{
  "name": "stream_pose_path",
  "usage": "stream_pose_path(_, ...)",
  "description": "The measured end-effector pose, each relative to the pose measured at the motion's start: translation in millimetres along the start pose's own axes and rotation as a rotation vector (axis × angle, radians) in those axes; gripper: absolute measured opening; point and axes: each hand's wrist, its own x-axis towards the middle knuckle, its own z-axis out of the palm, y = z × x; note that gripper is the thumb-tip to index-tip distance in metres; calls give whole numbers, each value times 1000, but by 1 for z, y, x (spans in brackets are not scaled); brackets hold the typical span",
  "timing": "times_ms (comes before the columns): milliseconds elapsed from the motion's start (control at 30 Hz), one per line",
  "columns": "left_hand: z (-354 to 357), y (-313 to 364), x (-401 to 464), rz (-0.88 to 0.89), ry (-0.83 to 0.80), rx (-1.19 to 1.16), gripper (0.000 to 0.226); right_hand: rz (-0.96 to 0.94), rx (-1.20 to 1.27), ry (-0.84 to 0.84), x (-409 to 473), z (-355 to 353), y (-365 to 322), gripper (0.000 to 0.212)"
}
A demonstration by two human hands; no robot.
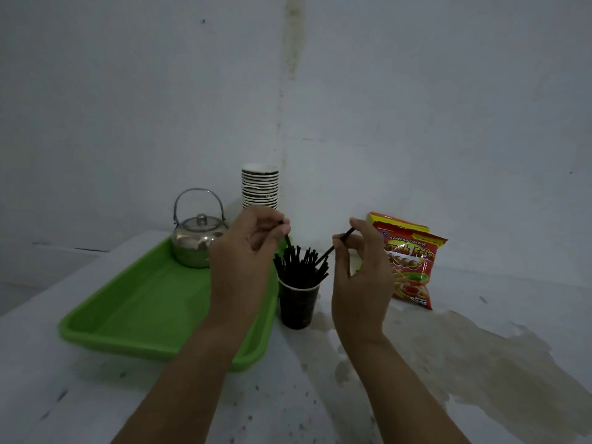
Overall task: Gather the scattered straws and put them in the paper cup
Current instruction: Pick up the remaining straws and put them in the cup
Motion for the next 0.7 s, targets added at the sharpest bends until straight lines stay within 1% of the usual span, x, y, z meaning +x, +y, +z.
stream_pose_path(167, 9, -28, -14, -48, -82, 143, 14, -11, -155, -141, -13, 3, 21, 37)
stream_pose_path(233, 11, -37, -17, -36, -108, 226, 12, -15, -192, -200, -18, 5, 27, 31)
stream_pose_path(333, 12, -48, -18, 3, -167, 345, 10, -56, -243, -255, -23, 7, 34, 14)
stream_pose_path(367, 13, -51, -19, 17, -186, 383, 8, -71, -251, -270, -25, 8, 35, 14)
stream_pose_path(433, 15, -55, -20, -6, -215, 396, 4, -82, -241, -314, -27, 10, 39, 24)
stream_pose_path(467, 16, -57, -21, -30, -227, 369, 7, -78, -228, -336, -29, 10, 40, 29)
stream_pose_path(567, 20, -58, -27, -67, -244, 314, 18, 34, -132, -415, -40, 8, 41, 42)
stream_pose_path(633, 23, -61, -32, -104, -256, 292, 30, 167, -19, -461, -49, 5, 42, 50)
stream_pose_path(700, 27, -66, -34, -174, -270, 233, 46, 329, 121, -511, -55, 4, 41, 59)
